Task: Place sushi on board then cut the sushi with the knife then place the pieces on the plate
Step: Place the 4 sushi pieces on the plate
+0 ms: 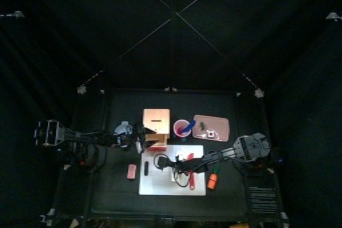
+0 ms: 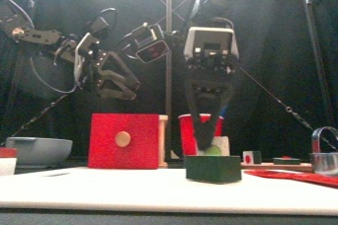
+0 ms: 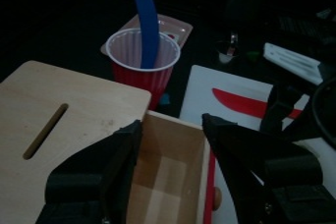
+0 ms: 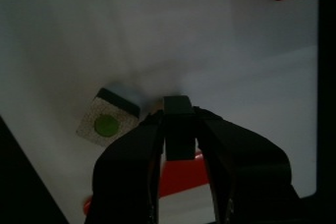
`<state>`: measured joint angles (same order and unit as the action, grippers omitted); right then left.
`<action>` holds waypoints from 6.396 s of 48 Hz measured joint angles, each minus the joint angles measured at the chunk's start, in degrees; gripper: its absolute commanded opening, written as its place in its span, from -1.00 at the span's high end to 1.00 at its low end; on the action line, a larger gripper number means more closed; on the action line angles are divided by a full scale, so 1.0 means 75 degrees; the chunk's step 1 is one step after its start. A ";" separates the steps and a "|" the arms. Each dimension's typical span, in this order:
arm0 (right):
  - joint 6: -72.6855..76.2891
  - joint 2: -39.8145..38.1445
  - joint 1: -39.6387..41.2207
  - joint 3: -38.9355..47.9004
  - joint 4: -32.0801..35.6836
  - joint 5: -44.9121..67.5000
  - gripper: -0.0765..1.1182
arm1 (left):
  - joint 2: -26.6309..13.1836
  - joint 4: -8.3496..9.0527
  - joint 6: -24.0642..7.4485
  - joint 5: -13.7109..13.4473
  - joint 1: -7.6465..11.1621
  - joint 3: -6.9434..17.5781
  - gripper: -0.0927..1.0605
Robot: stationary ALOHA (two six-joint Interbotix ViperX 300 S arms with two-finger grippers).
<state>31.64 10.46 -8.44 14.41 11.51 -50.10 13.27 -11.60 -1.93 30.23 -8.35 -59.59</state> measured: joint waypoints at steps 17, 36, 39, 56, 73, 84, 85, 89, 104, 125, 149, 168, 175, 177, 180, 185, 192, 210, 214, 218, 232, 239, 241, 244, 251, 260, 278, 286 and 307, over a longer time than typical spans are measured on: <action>0.0387 -0.2602 0.1980 0.1828 -0.1125 -0.0059 -0.10 | -0.0012 0.0000 0.0000 0.0000 -0.0023 0.0000 -0.69; 0.0926 -0.5766 0.4137 0.4031 -0.1430 0.0211 -0.10 | 0.0000 0.0129 -0.0012 0.0000 -0.0129 -0.0035 -0.69; 0.0879 -0.5953 0.4488 0.4277 -0.1453 0.0316 -0.10 | -0.0012 0.0141 -0.0012 -0.0012 -0.0141 -0.0047 -0.69; 0.0891 -0.6234 0.5895 0.5355 -0.1207 0.1523 -0.12 | 0.0000 0.0293 -0.0012 0.0000 -0.0164 -0.0164 -0.69; 0.0902 -0.5918 0.7184 0.6164 -0.2156 0.3633 -0.23 | -0.0012 0.0844 -0.0012 0.0375 -0.0152 -0.0047 -0.69; 0.0914 -0.5332 0.7301 0.6328 -0.1945 0.3656 -0.41 | -0.0012 0.1488 -0.0012 0.0773 -0.0152 -0.0023 -0.69; 0.0914 -0.5262 0.7313 0.6328 -0.1945 0.3656 -0.42 | 0.0000 0.1523 -0.0012 0.0785 -0.0152 -0.0023 -0.69; 0.0914 -0.4969 0.7336 0.6258 -0.1898 0.3668 -0.45 | 0.0000 0.1582 -0.0012 0.0797 -0.0152 -0.0023 -0.69; 0.0867 -0.4453 0.7336 0.5672 -0.1805 0.3574 -0.46 | 0.0000 0.1582 -0.0023 0.0809 -0.0152 -0.0094 -0.69; 0.0891 -0.4641 0.2719 0.5086 -0.1617 0.3059 -0.47 | 0.0035 0.1570 -0.0012 0.0809 -0.0129 0.0070 -0.69; 0.0598 -0.3387 0.0762 0.3855 -0.2484 0.3516 -0.47 | 0.0035 0.0902 0.0012 0.0809 -0.0105 0.0422 -0.69; 0.0164 -0.1641 -0.0563 0.2613 -0.0305 0.3422 -0.49 | 0.0035 0.0879 0.0000 0.0820 -0.0105 0.0457 -0.69; -0.0176 -0.1125 -0.0785 0.1969 0.0480 0.2766 -0.49 | 0.0035 0.0844 0.0012 0.0820 -0.0105 0.0445 -0.69; -0.0258 -0.1055 -0.0797 0.1781 0.0680 0.2613 -0.49 | 0.0035 0.0809 0.0012 0.0809 -0.0117 0.0445 -0.69; -0.0410 -0.0949 -0.0809 0.1523 0.0937 0.2473 -0.49 | 0.0035 0.0715 0.0012 0.0809 -0.0117 0.0445 -0.69; -0.0469 -0.0715 -0.0809 0.1160 0.1043 0.2391 -0.49 | 0.0035 0.0598 0.0000 0.0820 -0.0129 0.0445 -0.69; -0.0504 -0.0422 -0.0809 0.0949 0.0914 0.2227 -0.49 | 0.0035 0.0410 0.0012 0.0879 -0.0152 0.0480 -0.69; -0.2332 -0.0316 -0.0445 0.0703 -0.0445 0.1230 -0.50 | 0.0035 -0.0023 0.0000 0.1230 -0.0387 0.0574 -0.69; -0.2672 -0.0316 -0.0070 0.0785 -0.1453 0.1336 -0.50 | 0.0094 -0.0035 0.0012 0.1277 -0.0387 0.0656 -0.69; -0.3141 -0.0316 0.0176 0.0949 -0.2227 0.1629 -0.53 | 0.0211 -0.0035 -0.0012 0.1289 -0.0398 0.0668 -0.69; -0.3938 -0.0457 0.0316 0.1230 -0.3141 0.2414 -0.75 | 0.0750 -0.0035 0.0000 0.1301 -0.0398 0.0668 -0.69; -0.3926 -0.0457 0.0293 0.1242 -0.3188 0.2660 -0.80 | 0.0762 -0.0047 0.0000 0.1289 -0.0375 0.0633 -0.69; -0.3938 -0.0457 0.0293 0.1242 -0.3199 0.2695 -0.80 | 0.0762 -0.0047 0.0000 0.1301 -0.0375 0.0633 -0.69; -0.3926 -0.0457 0.0293 0.1242 -0.3199 0.2719 -0.80 | 0.0762 -0.0047 0.0000 0.1301 -0.0363 0.0645 -0.69; -0.3820 -0.0457 0.0281 0.1254 -0.3223 0.2730 -0.80 | 0.0762 -0.0059 0.0000 0.1301 -0.0363 0.0633 -0.69; -0.3926 -0.0363 0.0152 0.1219 -0.3246 0.2719 -0.80 | 0.0762 -0.0070 0.0000 0.1301 -0.0363 0.0609 -0.69; -0.4512 0.0141 -0.0633 0.0785 -0.1559 0.2016 -0.80 | 0.0750 -0.0176 0.0012 0.1301 -0.0234 0.0340 -0.69; -0.4793 0.0328 -0.0680 0.0586 -0.1406 0.1957 -0.80 | 0.0750 -0.0293 0.0000 0.1301 -0.0211 0.0305 -0.69; -0.4816 0.0738 -0.0668 0.0480 -0.1172 0.1922 -0.78 | 0.0750 -0.0305 0.0000 0.1301 -0.0223 0.0258 -0.69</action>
<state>-4.48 16.00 -13.45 18.02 2.72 -35.68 18.90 -13.89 -1.93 39.99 -10.02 -57.66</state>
